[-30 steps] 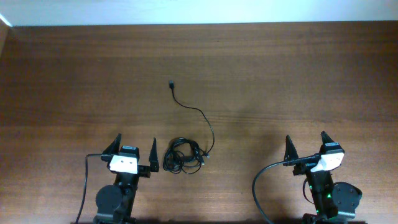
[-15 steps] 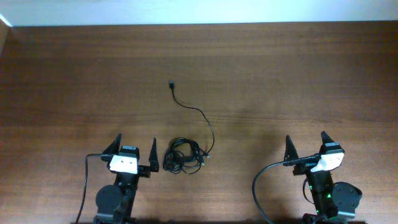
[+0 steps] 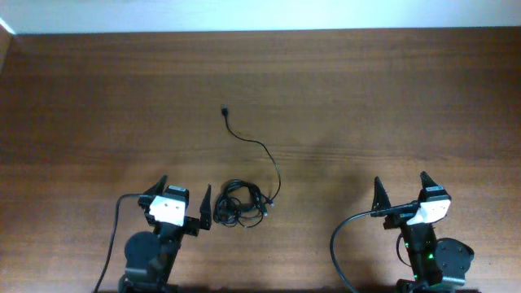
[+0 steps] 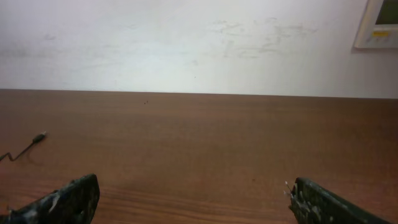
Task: Untangle cables
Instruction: 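Reach the left gripper down to the black cable bundle and grasp it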
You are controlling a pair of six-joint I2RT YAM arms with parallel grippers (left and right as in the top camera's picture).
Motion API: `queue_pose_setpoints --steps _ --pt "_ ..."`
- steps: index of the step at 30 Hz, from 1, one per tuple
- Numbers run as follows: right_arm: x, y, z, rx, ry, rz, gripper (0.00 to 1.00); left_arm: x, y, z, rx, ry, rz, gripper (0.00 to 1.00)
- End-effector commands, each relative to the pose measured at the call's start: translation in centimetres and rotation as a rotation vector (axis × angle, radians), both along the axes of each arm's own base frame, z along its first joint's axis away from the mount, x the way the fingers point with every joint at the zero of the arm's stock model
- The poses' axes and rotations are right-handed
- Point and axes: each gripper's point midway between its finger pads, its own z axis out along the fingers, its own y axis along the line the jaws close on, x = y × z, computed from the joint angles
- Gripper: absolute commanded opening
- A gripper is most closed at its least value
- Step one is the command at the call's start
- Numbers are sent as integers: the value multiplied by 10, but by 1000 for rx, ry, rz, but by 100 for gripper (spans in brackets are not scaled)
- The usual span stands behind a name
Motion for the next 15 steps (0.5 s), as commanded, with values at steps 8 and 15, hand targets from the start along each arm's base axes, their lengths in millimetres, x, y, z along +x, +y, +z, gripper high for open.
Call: queue_pose_setpoints --steps 8,15 --pt "0 0 -2 -1 1 -6 99 48 -21 6 91 341 -114 99" --pt "0 0 -2 -1 1 -6 99 72 -40 1 151 687 -261 99"
